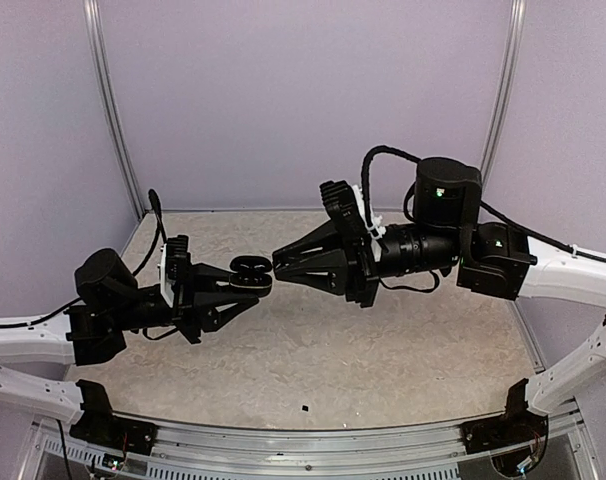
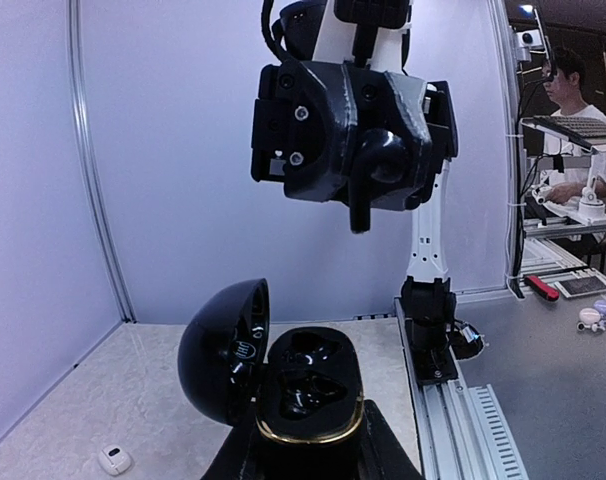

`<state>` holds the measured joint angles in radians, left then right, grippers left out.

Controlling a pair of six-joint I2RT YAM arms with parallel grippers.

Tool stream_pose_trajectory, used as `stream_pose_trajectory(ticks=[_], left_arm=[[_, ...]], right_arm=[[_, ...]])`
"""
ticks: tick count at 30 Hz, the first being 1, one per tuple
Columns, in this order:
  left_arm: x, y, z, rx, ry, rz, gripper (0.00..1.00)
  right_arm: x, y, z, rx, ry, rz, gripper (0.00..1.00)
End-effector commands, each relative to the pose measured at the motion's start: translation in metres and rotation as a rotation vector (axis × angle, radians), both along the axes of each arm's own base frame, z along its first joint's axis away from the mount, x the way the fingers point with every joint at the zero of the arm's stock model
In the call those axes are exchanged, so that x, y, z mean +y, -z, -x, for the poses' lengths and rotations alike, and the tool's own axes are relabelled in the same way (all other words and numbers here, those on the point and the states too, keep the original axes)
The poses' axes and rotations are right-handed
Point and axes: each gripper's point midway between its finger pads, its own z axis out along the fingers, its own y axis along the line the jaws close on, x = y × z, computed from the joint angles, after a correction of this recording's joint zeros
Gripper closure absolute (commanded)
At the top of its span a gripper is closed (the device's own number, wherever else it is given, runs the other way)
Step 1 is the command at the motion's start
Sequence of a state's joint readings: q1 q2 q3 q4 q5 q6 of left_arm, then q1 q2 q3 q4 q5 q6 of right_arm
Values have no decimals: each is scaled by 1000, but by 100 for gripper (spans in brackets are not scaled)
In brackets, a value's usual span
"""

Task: Insert the wireless bluetooth earbuds into the charging case
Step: Insert the right earbud into the right side groove of the charging case.

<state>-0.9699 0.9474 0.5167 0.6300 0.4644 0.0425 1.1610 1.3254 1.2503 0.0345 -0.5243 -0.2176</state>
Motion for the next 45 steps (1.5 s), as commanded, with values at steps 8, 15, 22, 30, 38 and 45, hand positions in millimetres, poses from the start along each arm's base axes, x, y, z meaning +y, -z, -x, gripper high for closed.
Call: stream_pose_trajectory(ticks=[8, 15, 22, 30, 38, 45], left_arm=[[-10, -32, 21, -205, 2, 14, 95], [-15, -35, 26, -232, 8, 8, 95], [-13, -39, 27, -230, 9, 19, 96], [-11, -43, 29, -222, 12, 34, 96], [-7, -48, 27, -204, -7, 61, 96], [-5, -47, 27, -200, -9, 66, 96]], right_arm=[[1, -14, 23, -62, -100, -57, 85], [1, -15, 30, -78, -125, -58, 86], [2, -10, 31, -83, -121, -52, 86], [4, -2, 25, -82, -88, -43, 86], [7, 7, 18, -75, -53, -38, 87], [5, 9, 8, -84, 16, -50, 87]])
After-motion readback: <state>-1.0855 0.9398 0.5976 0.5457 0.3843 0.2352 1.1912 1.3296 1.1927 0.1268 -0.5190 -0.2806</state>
